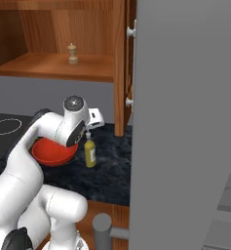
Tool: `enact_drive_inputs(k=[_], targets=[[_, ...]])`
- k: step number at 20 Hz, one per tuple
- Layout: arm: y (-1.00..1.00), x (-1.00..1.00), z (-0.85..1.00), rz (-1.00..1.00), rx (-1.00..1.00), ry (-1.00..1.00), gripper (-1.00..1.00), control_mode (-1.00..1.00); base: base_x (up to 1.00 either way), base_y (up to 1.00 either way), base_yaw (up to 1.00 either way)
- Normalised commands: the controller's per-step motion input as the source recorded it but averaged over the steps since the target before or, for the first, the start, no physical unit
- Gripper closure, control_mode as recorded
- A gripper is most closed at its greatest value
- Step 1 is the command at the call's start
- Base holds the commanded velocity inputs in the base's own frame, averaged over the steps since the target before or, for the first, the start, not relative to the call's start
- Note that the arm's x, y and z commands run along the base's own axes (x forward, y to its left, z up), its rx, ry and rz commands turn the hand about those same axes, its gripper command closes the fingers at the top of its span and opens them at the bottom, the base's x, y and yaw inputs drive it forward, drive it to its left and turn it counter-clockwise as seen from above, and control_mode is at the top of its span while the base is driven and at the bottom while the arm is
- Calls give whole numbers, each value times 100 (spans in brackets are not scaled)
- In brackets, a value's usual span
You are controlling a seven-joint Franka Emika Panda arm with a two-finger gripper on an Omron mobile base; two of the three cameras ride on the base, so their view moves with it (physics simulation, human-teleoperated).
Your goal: Retrieve the bottle and the shaker from the cabinet and place them next to the mixing bowl on the counter. Then add garlic from the fridge to the mixing bowl.
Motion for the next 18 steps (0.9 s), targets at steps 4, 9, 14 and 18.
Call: enact_drive_inputs(k=[4, 9, 14, 18], targets=[[20, -36, 25, -13, -9, 15, -100, -100, 0, 0, 0], [10, -42, 2, -25, -6, 0, -100, -100, 0, 0, 0], [12, -9, 15, -36, 0, 0, -100, -100, 0, 0, 0], [9, -19, 32, -36, 6, -1, -100, -100, 0, 0, 0]])
